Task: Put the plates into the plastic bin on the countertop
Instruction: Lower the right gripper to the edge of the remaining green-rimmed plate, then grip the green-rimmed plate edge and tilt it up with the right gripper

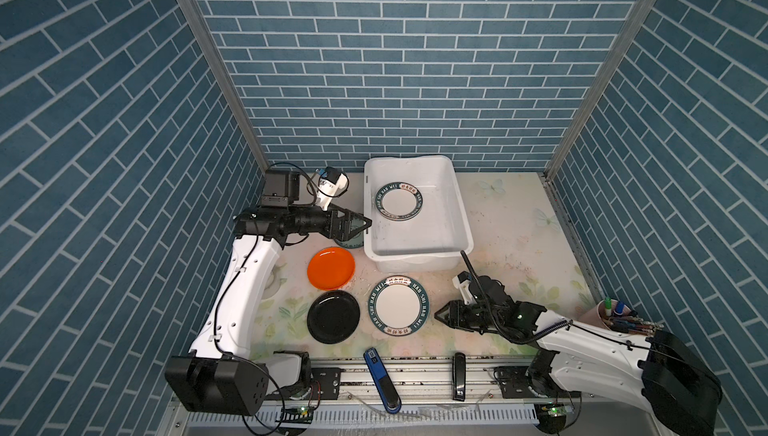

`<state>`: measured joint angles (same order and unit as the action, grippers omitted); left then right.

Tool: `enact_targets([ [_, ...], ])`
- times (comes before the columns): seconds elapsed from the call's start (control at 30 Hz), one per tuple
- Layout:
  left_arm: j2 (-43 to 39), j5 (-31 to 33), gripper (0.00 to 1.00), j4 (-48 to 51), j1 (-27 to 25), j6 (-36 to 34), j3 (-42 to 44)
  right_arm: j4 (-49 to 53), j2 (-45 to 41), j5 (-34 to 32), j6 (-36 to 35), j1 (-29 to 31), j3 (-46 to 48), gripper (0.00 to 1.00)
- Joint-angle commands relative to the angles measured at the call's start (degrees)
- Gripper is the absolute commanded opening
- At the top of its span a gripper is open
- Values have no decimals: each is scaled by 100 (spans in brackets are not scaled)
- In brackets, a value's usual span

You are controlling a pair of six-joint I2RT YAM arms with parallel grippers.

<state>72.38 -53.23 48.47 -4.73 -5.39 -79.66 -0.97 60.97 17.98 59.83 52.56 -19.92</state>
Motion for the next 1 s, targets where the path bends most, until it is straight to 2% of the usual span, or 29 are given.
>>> enact_targets([
  [0.0,-96,-47,99,-66,34,-21,85,-477,232,-59,200,62,54,45],
  [0.37,-155,-58,99,-92,34,-15,119,-1399,981,-75,409,198,91,44],
  [0.97,-210,-73,99,-129,34,7,169,-2263,1969,-55,548,266,-64,42],
])
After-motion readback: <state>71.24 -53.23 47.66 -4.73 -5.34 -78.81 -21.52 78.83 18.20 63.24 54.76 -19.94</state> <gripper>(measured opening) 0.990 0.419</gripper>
